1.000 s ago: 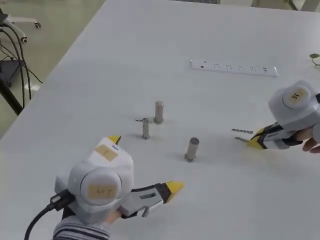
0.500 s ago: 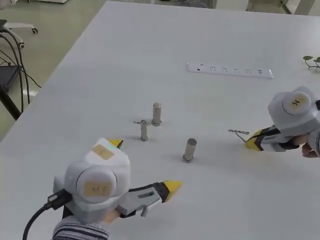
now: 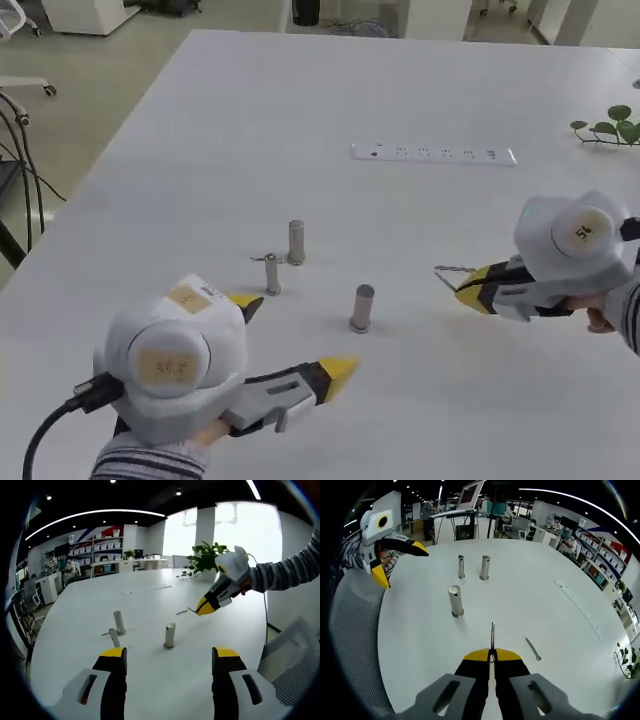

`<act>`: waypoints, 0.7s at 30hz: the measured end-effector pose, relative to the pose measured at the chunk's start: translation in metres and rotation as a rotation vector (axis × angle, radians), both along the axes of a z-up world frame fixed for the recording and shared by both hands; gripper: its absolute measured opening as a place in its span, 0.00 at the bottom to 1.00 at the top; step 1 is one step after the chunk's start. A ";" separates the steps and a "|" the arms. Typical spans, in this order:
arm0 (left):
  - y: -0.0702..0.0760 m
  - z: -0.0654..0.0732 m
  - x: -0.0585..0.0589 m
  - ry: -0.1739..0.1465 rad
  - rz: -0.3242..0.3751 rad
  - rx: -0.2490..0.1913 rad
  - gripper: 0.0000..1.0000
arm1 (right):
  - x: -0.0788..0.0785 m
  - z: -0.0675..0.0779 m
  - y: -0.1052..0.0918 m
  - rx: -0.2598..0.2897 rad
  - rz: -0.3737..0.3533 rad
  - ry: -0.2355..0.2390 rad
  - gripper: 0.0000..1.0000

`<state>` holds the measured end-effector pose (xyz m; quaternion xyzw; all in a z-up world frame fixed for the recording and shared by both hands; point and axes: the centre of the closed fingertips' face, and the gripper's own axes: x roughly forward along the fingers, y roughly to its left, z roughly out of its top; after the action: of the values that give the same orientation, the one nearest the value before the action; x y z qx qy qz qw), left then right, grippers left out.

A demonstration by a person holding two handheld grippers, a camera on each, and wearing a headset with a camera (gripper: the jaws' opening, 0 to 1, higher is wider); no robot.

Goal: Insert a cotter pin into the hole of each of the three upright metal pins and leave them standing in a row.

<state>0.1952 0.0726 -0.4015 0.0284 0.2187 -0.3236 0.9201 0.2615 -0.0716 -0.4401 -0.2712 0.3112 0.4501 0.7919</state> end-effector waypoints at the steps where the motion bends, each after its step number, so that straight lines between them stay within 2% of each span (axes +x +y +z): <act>1: -0.002 0.001 0.000 0.003 -0.005 -0.006 0.67 | -0.003 0.002 0.004 0.005 0.015 -0.003 0.00; 7: -0.006 0.004 -0.002 0.039 -0.019 -0.027 0.63 | -0.026 0.016 0.028 0.009 0.135 -0.062 0.00; 11: -0.013 0.008 -0.007 0.067 -0.039 -0.077 0.57 | -0.042 0.022 0.043 0.003 0.227 -0.106 0.00; 15: -0.021 0.009 -0.012 0.084 -0.070 -0.100 0.50 | -0.056 0.026 0.056 -0.010 0.315 -0.144 0.00; 17: -0.026 0.008 -0.016 0.106 -0.088 -0.119 0.49 | -0.063 0.028 0.061 -0.008 0.352 -0.151 0.00; 21: -0.033 0.010 -0.021 0.119 -0.116 -0.154 0.37 | -0.074 0.030 0.070 -0.001 0.397 -0.162 0.00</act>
<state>0.1746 0.0395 -0.3916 -0.0492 0.2454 -0.3936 0.8846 0.1878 -0.0020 -0.4102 -0.3629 0.1871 0.5739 0.7099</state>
